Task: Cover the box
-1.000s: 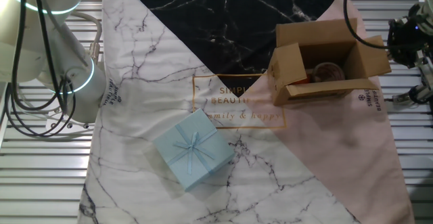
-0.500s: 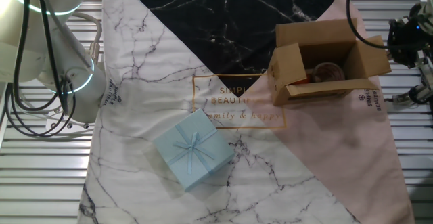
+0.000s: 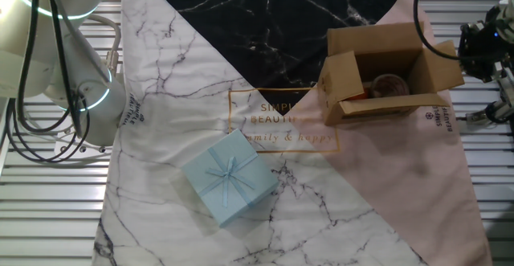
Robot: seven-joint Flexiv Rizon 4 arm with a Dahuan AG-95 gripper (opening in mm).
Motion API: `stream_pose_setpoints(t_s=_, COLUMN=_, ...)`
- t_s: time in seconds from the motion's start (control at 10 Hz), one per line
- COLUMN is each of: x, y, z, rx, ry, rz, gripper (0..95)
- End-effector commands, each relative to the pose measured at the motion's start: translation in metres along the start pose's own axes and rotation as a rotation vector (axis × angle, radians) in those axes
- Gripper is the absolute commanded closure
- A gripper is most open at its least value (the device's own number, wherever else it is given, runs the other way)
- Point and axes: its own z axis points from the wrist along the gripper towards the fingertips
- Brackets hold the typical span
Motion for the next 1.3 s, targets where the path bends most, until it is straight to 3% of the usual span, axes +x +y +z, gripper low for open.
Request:
stream_pose_setpoints(t_s=0.1, x=0.001, y=0.001, z=-0.001, rx=-0.003, ry=0.01, rz=0.005, gripper=95.0)
stream_pose_setpoints(t_s=0.5, x=0.003, y=0.003, z=-0.003, rx=-0.008, ry=0.029, rz=0.013, gripper=95.0)
stream_pose_setpoints(t_s=1.3, x=0.019, y=0.009, z=-0.005, rx=-0.006, ry=0.022, rz=0.033, gripper=95.0)
